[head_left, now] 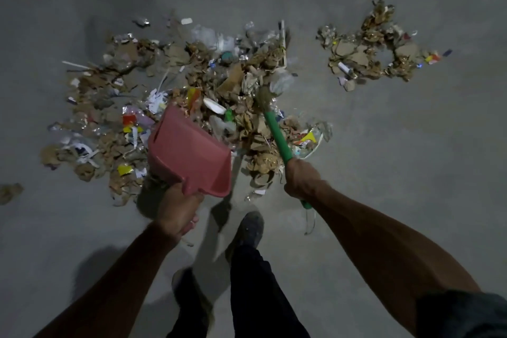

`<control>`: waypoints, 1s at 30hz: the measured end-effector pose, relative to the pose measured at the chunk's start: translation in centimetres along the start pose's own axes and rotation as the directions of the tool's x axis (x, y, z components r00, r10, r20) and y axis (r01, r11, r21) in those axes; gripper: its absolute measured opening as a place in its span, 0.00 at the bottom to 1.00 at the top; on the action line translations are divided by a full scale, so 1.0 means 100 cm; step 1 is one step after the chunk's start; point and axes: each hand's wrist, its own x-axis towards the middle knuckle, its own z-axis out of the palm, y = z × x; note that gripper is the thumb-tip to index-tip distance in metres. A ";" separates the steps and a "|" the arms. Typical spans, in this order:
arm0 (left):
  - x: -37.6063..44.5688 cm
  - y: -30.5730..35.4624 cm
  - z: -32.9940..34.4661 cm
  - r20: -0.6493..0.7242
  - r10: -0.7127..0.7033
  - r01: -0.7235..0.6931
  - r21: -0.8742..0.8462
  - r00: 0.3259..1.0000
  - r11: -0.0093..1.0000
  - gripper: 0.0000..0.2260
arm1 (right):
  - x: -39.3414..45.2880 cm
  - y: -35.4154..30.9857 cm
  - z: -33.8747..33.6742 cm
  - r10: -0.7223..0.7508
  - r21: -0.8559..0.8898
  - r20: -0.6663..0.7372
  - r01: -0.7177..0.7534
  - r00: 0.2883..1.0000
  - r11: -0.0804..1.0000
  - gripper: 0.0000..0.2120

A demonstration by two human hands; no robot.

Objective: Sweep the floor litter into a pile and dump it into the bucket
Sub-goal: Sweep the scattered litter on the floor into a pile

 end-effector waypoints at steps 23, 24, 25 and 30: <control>-0.050 -0.041 -0.046 0.006 0.031 -0.030 -0.137 1.000 0.990 0.04 | -0.136 0.004 0.047 -0.047 0.030 -0.103 0.050 0.994 0.998 0.23; -0.057 -0.042 -0.046 0.019 0.042 -0.039 -0.128 0.999 0.991 0.04 | -0.157 0.012 0.055 0.007 0.068 -0.104 0.000 0.995 0.998 0.23; -0.061 -0.044 -0.045 0.028 0.050 -0.047 -0.111 0.998 0.993 0.04 | -0.176 0.019 0.065 0.065 0.105 -0.103 -0.054 0.993 0.993 0.23; -0.086 -0.054 -0.041 0.128 0.061 -0.051 -0.079 0.990 0.996 0.04 | -0.251 0.041 0.107 0.312 0.330 -0.134 -0.255 0.940 0.909 0.18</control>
